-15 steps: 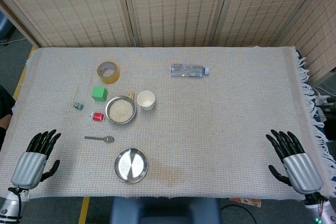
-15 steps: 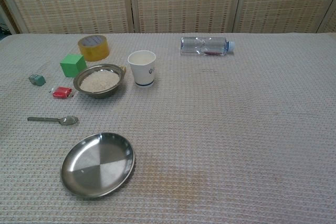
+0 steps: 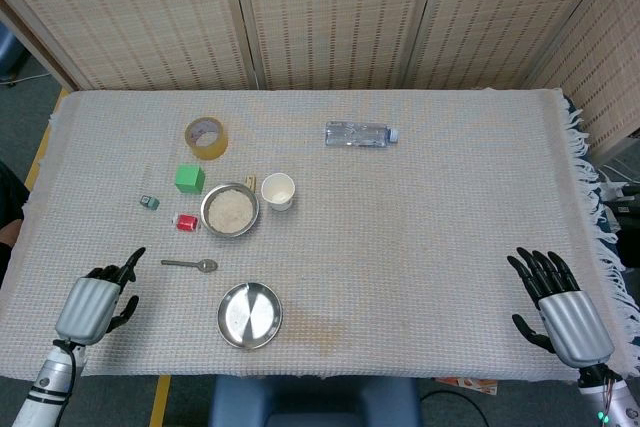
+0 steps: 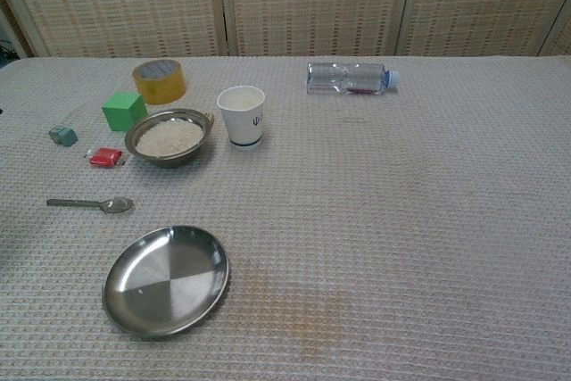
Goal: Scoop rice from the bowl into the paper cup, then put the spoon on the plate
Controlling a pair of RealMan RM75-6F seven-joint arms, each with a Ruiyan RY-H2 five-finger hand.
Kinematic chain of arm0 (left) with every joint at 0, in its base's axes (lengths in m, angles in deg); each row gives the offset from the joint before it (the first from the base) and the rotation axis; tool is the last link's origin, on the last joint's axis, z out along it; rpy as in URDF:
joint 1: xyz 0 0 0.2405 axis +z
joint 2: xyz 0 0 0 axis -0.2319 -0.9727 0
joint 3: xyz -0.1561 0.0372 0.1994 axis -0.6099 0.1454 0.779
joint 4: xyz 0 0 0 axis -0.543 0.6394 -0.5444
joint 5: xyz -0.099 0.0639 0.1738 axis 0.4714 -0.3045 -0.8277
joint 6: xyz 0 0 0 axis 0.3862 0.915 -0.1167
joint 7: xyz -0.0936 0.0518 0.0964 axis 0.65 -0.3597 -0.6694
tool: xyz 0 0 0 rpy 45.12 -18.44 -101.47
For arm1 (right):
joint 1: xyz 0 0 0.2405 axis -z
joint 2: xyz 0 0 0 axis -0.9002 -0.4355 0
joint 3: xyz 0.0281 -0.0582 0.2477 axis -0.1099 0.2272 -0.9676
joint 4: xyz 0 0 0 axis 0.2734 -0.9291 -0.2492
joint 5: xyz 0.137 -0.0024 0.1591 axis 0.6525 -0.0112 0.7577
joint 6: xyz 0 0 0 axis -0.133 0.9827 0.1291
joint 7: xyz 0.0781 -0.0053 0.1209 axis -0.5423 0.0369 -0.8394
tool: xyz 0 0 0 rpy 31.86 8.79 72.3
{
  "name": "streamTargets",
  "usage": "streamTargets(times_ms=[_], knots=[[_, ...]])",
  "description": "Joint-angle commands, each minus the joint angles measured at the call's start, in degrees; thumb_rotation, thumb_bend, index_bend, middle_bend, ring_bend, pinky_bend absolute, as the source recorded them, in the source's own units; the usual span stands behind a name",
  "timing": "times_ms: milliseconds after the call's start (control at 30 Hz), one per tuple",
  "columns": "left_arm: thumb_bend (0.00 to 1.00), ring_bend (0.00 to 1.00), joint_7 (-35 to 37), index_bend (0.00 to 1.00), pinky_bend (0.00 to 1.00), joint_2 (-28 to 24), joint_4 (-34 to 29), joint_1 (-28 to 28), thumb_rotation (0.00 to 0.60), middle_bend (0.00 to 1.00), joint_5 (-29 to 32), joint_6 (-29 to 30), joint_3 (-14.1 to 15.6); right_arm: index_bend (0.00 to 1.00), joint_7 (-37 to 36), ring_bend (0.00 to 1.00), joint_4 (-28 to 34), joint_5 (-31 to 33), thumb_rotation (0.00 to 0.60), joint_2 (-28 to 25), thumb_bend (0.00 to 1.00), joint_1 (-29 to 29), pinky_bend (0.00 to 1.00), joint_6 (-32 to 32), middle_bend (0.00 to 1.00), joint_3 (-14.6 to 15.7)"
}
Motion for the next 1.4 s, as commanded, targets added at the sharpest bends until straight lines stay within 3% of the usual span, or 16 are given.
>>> streamTargets(times_ms=[33,133,567,967,1400], knots=[[0.41,0.97,-2.42,0.28,0.99,4.65,4.21,-3.11,0.6,0.99,1.42,-3.54,-1.78,0.0,0.2,0.0,0.1,0.5,0.6,0.1,0.21,-0.16,0.0,-0.55,0.0,-0.07],[0.41,1.0,-3.94,0.38,1.0,7.01,6.45,-5.01,0.6,1.0,3.73,-7.02,-2.79,0.0,0.26,0.0,0.09,1.01,0.6,0.13,0.21,-0.29,0.0,-0.91,0.0,-0.27],[0.41,1.0,-3.93,0.43,1.0,13.47,15.41,-8.7,0.6,1.0,10.54,-13.69,-5.1,0.0,0.5,0.0,0.26,1.67,0.6,0.0,0.21,-0.42,0.0,-1.38,0.0,-0.45],[0.41,1.0,-4.39,0.44,1.0,18.81,21.92,-10.65,0.6,1.0,9.91,-11.91,-4.92,0.0,0.49,0.0,0.49,2.11,0.6,-0.23,0.21,-0.55,0.0,-1.88,0.0,-0.47],[0.41,1.0,-7.76,0.45,1.0,20.37,22.97,-11.67,0.6,1.0,11.05,-13.01,-4.24,0.0,0.08,0.0,0.5,2.23,0.6,-0.56,0.21,-0.55,0.0,-1.9,0.0,-0.47]])
